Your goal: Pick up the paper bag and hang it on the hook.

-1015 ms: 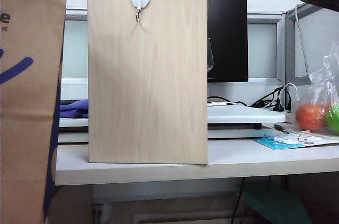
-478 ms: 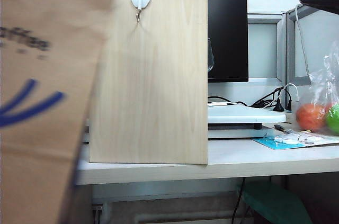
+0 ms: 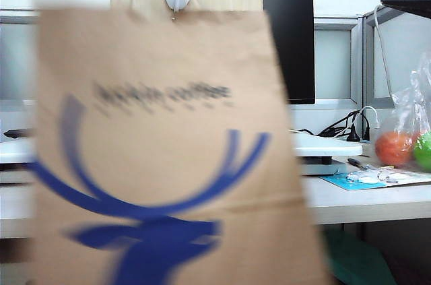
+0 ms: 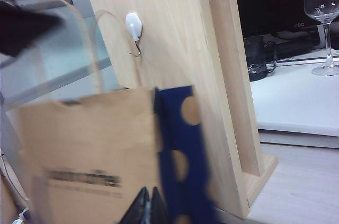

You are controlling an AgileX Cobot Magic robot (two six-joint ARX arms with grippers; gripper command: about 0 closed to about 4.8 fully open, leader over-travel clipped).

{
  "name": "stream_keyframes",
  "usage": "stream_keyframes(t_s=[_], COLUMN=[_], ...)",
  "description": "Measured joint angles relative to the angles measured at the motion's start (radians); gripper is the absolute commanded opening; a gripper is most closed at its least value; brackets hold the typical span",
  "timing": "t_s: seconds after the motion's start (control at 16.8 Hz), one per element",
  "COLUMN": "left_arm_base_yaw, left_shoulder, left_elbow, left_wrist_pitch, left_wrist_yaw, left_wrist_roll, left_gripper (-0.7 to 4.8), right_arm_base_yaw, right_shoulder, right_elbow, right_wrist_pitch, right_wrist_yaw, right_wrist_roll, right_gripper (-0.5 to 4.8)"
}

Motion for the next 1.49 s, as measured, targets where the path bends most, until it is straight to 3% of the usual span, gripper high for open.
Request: stream_keyframes(t_s=[0.42, 0.6, 1.31, 1.37, 1.49], left_arm_base_yaw=[0.044, 0.081, 0.077, 0.077, 0.077], left_shoulder=[0.182, 0.246, 0.351, 0.357, 0.359], left_elbow=[0.0, 0.0, 0.002, 0.002, 0.002], left_wrist_pitch=[0.165, 0.19, 0.259, 0.258, 0.243], left_wrist_yaw=[-0.041, -0.051, -0.058, -0.058, -0.061], left_wrist_roll=[0.052, 0.052, 0.013, 0.01, 0.01], left_gripper=[-0.05, -0.05, -0.05, 0.01, 1.41], right_arm_base_yaw=[0.0, 0.0, 0.0, 0.0, 0.0], right_shoulder=[0.0, 0.0, 0.0, 0.0, 0.0], right_elbow=[0.0, 0.0, 0.0, 0.0, 0.0], right_wrist_pitch=[0.0, 0.0, 0.001, 0.001, 0.002], right_wrist_yaw=[0.0, 0.0, 0.0, 0.0, 0.0], right_wrist_roll=[0.0, 0.0, 0.0, 0.0, 0.0], right_gripper=[-0.01, -0.01, -0.01, -0.01, -0.01])
